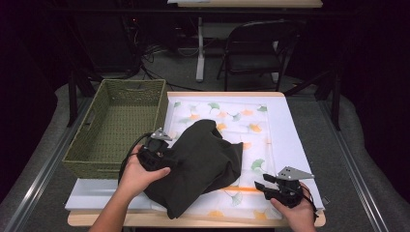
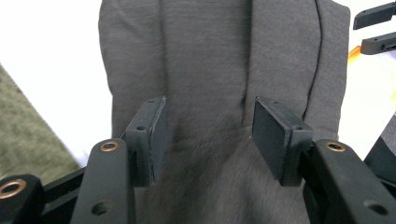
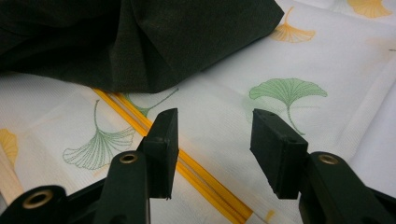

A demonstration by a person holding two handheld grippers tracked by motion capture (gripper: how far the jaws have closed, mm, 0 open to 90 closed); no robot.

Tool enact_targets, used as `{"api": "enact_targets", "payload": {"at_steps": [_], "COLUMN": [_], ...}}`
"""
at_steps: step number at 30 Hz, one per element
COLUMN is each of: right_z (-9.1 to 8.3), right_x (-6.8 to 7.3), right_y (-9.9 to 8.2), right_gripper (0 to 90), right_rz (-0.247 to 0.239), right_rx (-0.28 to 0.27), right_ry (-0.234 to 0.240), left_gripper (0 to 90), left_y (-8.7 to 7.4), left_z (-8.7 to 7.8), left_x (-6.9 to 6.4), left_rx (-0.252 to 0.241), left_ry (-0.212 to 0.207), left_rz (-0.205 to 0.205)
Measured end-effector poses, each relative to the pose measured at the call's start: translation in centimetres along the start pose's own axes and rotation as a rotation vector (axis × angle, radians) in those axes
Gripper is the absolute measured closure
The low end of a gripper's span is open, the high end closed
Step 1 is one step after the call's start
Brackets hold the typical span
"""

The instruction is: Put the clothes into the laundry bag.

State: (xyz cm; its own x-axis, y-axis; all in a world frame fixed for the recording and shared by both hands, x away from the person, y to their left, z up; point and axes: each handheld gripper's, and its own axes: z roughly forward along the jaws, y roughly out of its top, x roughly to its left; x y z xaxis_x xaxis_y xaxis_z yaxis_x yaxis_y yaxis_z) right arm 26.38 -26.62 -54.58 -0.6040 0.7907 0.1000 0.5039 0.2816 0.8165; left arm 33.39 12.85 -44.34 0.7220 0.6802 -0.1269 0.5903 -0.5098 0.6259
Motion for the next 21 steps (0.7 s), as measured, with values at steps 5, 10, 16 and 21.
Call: {"api": "enact_targets", "payload": {"at_steps": [5,10,16,21], "right_z": [0.0,0.0,0.0,0.0], "right_x": [0.0,0.0,0.0,-0.1], "right_y": [0.0,0.0,0.0,0.0], "right_gripper": [50.9,50.7,50.7,50.7], "right_rz": [0.007,0.012,0.005,0.007], "right_rx": [-0.006,-0.005,-0.007,-0.005], "right_ry": [0.003,0.004,0.003,0.006], "left_gripper": [46.1,46.0,46.6,48.3], "left_y": [0.6,1.3,1.8,2.0], "left_z": [1.2,1.7,2.6,3.4], "left_x": [-0.8,-1.2,-1.8,-1.8], "left_rx": [0.018,0.024,0.042,0.066], "left_ry": [-0.015,-0.027,-0.023,-0.004], "left_rz": [0.02,0.024,0.047,0.064]}}
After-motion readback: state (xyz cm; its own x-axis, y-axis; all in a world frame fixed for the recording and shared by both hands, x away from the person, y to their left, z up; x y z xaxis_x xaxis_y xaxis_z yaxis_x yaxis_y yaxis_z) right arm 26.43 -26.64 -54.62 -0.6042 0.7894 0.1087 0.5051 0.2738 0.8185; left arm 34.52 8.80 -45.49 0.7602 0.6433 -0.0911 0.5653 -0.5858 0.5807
